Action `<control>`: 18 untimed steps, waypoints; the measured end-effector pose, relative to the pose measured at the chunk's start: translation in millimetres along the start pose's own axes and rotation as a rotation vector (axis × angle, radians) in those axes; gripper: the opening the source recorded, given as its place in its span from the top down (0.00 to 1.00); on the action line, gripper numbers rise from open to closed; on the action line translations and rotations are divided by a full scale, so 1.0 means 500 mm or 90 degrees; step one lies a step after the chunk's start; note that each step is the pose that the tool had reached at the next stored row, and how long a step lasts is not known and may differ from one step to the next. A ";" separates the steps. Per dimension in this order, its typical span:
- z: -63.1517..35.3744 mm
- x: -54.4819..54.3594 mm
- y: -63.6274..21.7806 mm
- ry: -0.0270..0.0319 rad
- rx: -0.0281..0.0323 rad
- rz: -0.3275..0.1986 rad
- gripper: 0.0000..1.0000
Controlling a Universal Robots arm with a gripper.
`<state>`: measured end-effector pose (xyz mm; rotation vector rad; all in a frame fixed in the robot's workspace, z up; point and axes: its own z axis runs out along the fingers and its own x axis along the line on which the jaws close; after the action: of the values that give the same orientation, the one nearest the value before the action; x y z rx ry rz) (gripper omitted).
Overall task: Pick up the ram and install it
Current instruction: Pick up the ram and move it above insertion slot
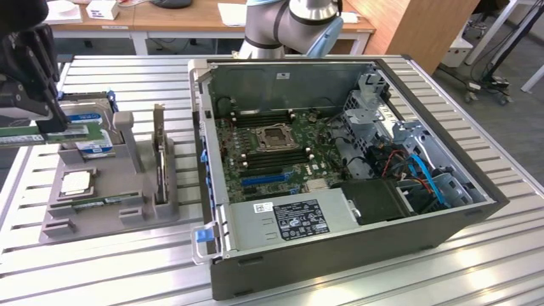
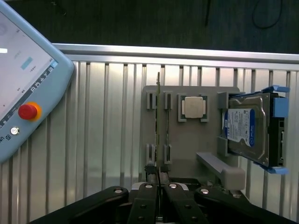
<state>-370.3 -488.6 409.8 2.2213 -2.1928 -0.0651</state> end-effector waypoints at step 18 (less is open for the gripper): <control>-0.028 0.000 0.001 0.0000 0.0000 0.000 0.89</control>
<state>-370.3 -488.6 424.0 2.2214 -2.1928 -0.0653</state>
